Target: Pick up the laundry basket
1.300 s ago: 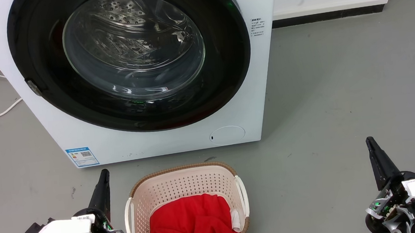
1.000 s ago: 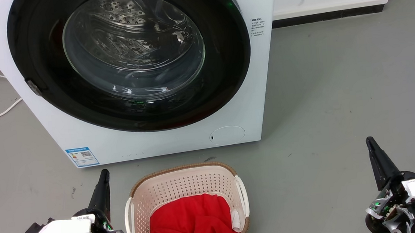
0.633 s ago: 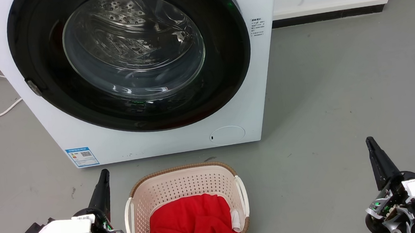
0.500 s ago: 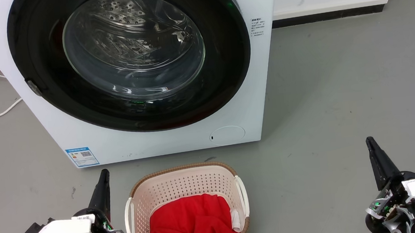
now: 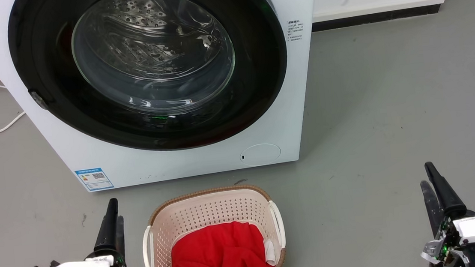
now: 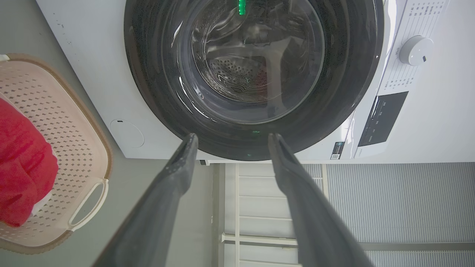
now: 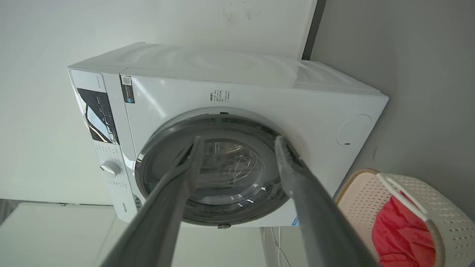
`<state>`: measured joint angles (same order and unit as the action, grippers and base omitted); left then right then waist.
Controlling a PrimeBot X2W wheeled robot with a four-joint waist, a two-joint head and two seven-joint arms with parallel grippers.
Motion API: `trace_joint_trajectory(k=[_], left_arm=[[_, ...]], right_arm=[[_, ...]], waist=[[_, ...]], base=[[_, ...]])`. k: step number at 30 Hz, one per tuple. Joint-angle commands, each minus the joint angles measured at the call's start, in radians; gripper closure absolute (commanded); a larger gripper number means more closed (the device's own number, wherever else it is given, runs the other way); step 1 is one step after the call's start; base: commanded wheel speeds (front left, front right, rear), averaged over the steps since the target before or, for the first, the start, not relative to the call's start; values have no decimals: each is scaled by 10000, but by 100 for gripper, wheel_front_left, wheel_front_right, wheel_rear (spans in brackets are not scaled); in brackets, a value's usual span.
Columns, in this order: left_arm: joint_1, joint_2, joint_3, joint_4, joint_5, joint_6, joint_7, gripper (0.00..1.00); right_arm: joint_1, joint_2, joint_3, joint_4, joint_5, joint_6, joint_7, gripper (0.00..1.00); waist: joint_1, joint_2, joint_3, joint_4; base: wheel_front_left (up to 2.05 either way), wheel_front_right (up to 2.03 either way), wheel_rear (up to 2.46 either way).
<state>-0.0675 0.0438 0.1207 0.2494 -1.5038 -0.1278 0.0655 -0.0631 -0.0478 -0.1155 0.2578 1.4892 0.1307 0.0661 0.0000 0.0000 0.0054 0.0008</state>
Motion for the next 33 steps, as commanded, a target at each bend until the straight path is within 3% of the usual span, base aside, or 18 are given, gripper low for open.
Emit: trace_joint_trajectory(k=[1, 17, 33], left_arm=[[-166, 34, 61, -316, 563, 1, -135, 0], [48, 44, -349, -979, 3853, 498, -785, 0], [309, 54, -588, -1459, 6262, 646, -1371, 0]], right_arm=[[-173, -20, 37, -367, -626, 0, -135, 0], [99, -23, 637, -1047, -4767, 0, -787, 0], [364, -26, 866, -1388, -7371, 0, -1378, 0]], waist=[[0, 0, 5, 1], [0, 0, 10, 11], [0, 0, -5, 18]], base=[[0, 0, 0], [0, 0, 0], [0, 0, 0]])
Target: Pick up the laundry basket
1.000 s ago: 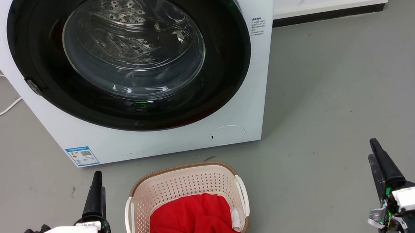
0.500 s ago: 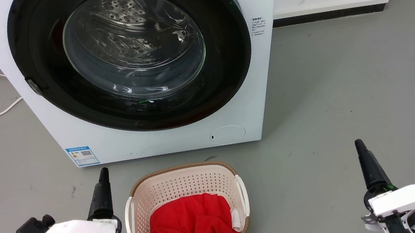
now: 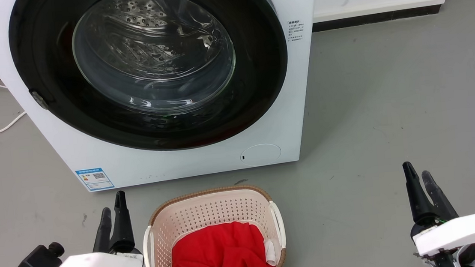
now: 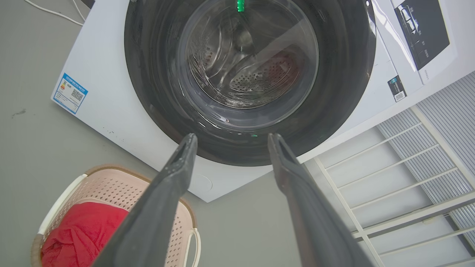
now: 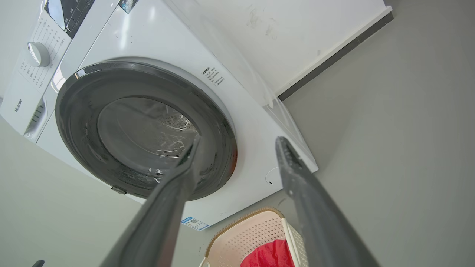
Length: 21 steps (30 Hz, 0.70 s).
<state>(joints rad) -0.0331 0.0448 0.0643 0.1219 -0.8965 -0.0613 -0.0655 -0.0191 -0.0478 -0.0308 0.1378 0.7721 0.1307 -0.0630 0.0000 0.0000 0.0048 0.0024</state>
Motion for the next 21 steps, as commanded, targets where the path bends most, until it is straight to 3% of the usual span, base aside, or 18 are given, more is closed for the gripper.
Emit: trace_joint_trajectory(k=[1, 21], left_arm=[[-23, 44, -29, -204, 315, -22, -100, 0], [244, 54, -127, -316, 2794, 177, -709, 0]], right_arm=[[-59, -26, 23, -204, -346, 0, -121, 0], [196, -31, 201, -419, -3135, 0, -730, 0]], waist=[[0, 0, 2, 3], [0, 0, -13, 21]], base=[[0, 0, 0], [0, 0, 0]])
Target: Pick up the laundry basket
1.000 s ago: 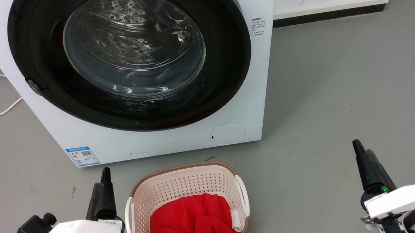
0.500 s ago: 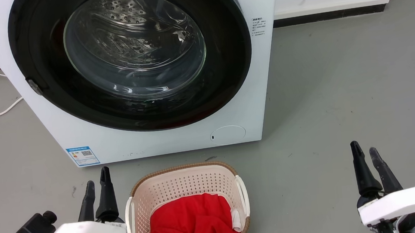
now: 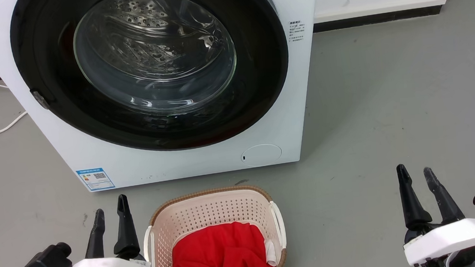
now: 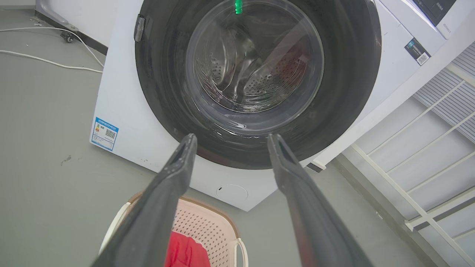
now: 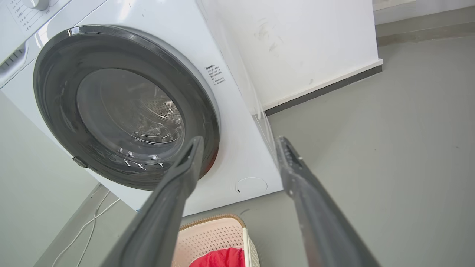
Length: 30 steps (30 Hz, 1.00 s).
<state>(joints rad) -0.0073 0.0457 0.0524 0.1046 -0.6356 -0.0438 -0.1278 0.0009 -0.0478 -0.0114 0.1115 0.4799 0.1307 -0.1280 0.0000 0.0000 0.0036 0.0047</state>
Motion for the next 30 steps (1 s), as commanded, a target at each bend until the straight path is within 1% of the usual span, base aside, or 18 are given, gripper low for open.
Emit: trace_joint_trajectory(k=[1, 19, 30], left_arm=[[0, 45, -18, -155, 299, 3, -117, 0], [175, 51, -47, -367, 2153, -96, -564, 0], [290, 52, -66, -372, 3087, -34, -795, 0]], right_arm=[[12, -31, 13, -174, -337, 0, -104, 0], [284, -34, 95, -435, -2267, 0, -564, 0], [421, -36, 141, -491, -3288, -1, -786, 0]], waist=[[0, 0, -3, 0], [0, 0, -15, 15], [0, 0, -29, 19]], base=[[0, 0, 0], [0, 0, 0], [0, 0, 0]])
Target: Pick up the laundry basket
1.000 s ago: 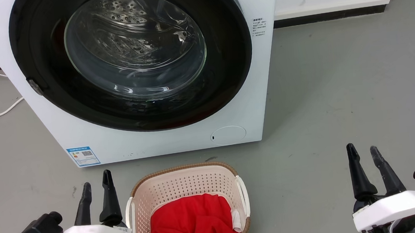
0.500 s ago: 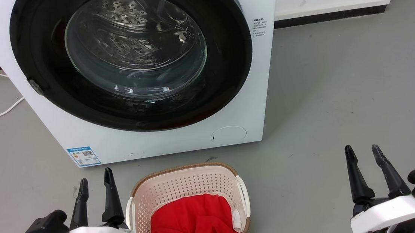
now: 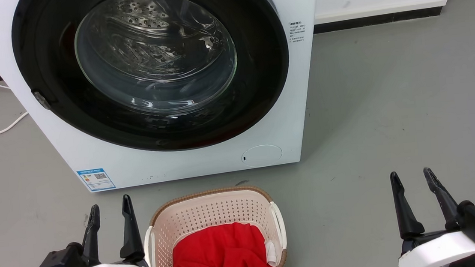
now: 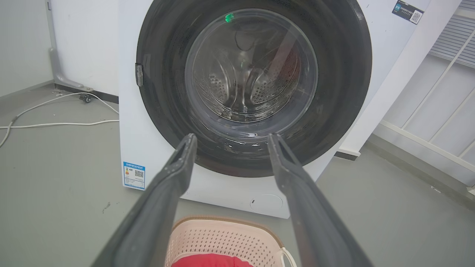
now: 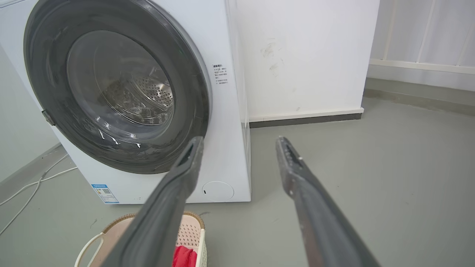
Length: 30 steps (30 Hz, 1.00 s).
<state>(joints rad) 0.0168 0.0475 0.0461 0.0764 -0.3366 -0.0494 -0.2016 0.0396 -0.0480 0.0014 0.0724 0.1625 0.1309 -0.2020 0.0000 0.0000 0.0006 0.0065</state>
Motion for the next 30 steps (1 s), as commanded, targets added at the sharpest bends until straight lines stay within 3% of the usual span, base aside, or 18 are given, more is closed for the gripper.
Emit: trace_joint_trajectory(k=[1, 30], left_arm=[[60, 35, -5, -86, 185, 24, -72, 0], [330, 43, -108, -179, 2784, 198, -649, 0]], right_arm=[[42, -34, 10, -110, -207, -3, -65, 0], [360, -35, -109, -456, -2243, -3, -638, 0]], waist=[[0, 0, 0, 2], [0, 0, -52, 14]], base=[[0, 0, 0], [0, 0, 0]])
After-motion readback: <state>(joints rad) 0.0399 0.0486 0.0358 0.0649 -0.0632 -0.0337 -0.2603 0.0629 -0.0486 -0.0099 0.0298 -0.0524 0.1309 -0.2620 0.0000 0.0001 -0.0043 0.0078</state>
